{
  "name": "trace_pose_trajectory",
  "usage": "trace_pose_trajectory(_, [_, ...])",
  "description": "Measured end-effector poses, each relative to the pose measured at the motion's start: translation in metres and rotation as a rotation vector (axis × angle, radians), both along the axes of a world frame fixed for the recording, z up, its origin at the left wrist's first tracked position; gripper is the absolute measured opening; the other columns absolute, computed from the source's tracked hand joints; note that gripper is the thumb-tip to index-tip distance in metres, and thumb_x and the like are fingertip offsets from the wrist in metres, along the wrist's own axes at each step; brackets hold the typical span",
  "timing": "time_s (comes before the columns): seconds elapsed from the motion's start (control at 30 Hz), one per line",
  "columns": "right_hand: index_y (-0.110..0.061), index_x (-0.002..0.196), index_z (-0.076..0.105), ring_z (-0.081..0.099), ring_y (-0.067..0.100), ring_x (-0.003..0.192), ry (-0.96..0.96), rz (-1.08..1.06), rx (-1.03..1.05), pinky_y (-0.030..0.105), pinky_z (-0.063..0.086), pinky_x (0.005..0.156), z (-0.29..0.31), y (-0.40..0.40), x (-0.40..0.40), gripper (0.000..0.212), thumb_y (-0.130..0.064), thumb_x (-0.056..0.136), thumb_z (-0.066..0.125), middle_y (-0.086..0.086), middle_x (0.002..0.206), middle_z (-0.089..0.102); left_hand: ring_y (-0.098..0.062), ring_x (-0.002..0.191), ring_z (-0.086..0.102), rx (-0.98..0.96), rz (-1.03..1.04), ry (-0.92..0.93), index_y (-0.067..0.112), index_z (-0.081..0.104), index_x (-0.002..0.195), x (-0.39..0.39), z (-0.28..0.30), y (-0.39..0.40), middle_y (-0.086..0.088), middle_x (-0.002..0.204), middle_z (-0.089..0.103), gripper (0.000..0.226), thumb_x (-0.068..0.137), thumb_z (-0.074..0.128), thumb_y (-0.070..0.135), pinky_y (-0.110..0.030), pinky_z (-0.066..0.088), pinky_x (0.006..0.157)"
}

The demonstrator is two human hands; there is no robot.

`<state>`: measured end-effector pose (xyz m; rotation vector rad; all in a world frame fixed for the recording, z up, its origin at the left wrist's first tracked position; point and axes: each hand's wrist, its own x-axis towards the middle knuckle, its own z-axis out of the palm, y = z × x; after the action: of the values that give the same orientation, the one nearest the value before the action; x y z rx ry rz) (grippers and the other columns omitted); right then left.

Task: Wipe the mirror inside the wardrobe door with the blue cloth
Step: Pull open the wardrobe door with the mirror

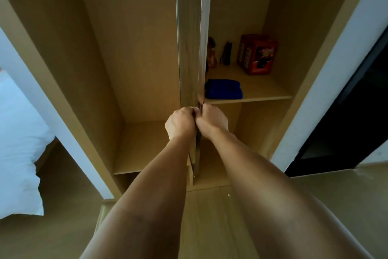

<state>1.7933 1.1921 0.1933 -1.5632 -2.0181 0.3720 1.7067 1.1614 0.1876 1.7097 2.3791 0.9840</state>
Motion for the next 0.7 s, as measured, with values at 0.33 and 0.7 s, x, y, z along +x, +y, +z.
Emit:
trace_pose_trajectory(0.33, [-0.024, 0.096, 0.049, 0.051, 0.011, 0.068, -0.035, -0.055, -0.030, 0.026, 0.036, 0.053, 0.006, -0.002, 0.018, 0.023, -0.041, 0.099, 0.035, -0.012, 0.069, 0.045, -0.015, 0.067, 0.058, 0.027, -0.064, -0.012, 0.025, 0.067, 0.091, 0.020, 0.000, -0.003, 0.006, 0.077, 0.064, 0.026, 0.098, 0.042, 0.031, -0.028, 0.046, 0.054])
trace_pose_trajectory(0.7, [-0.018, 0.115, 0.048, 0.058, 0.017, 0.087, -0.023, -0.180, 0.011, 0.027, 0.033, 0.059, 0.008, 0.015, 0.042, 0.026, -0.035, 0.101, 0.034, -0.001, 0.102, 0.060, -0.021, 0.071, 0.059, -0.068, -0.142, -0.015, 0.024, 0.062, 0.085, 0.046, 0.005, 0.018, 0.002, 0.079, 0.064, 0.020, 0.089, 0.044, 0.014, -0.027, 0.044, 0.053])
